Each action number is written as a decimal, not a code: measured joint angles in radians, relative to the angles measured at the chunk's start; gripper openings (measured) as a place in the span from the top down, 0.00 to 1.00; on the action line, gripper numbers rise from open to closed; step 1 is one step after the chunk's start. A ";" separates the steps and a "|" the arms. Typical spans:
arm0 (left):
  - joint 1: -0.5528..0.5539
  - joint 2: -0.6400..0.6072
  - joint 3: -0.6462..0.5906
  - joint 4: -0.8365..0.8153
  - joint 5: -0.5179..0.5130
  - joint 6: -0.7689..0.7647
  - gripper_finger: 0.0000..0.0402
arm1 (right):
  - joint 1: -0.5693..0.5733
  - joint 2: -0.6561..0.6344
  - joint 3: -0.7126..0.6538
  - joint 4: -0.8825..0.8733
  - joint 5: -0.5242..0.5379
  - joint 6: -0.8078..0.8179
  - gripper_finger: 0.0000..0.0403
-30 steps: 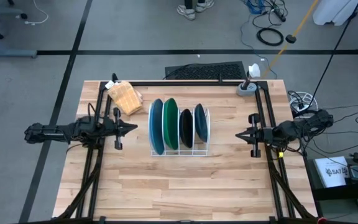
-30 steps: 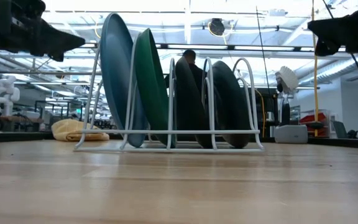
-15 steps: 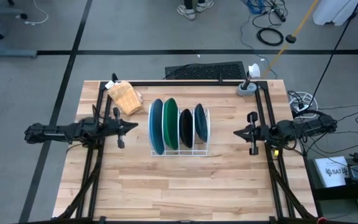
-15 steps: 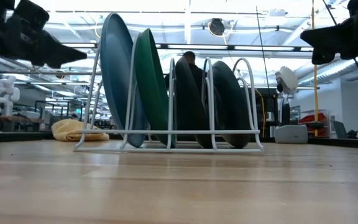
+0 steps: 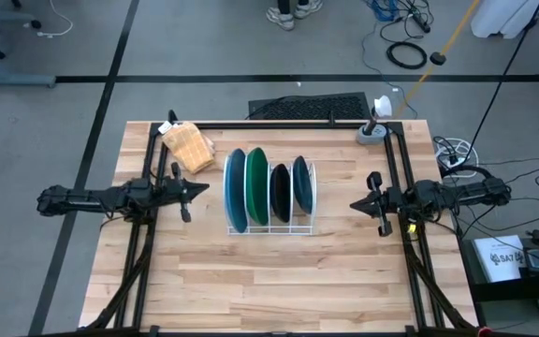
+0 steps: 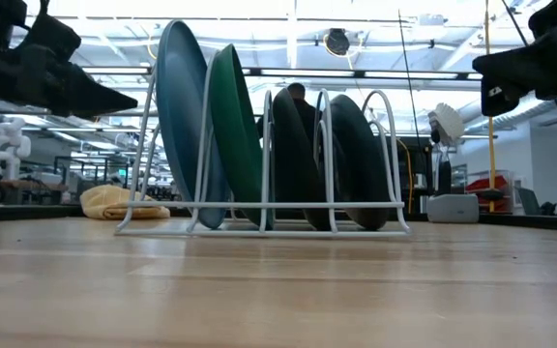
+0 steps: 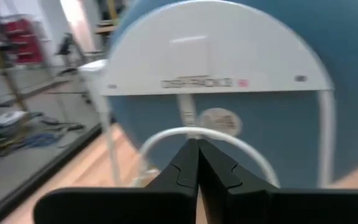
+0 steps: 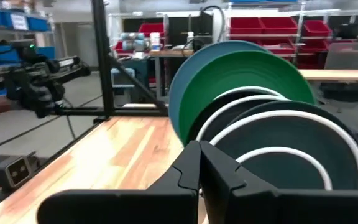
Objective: Sort dishes
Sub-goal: Return to Home Position
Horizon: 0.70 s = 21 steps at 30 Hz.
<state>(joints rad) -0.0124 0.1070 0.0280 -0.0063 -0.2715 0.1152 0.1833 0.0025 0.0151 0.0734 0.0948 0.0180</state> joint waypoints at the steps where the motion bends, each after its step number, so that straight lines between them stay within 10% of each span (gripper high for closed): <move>1: 0.000 0.000 0.001 0.000 -0.026 0.001 0.97 | 0.000 0.000 0.000 0.003 0.011 0.010 1.00; 21: 0.000 0.000 0.002 0.000 -0.071 -0.003 0.90 | 0.000 0.000 0.000 0.020 0.010 0.023 1.00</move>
<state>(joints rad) -0.0124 0.1070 0.0296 -0.0067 -0.3428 0.1124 0.1829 0.0029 0.0151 0.0933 0.1043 0.0414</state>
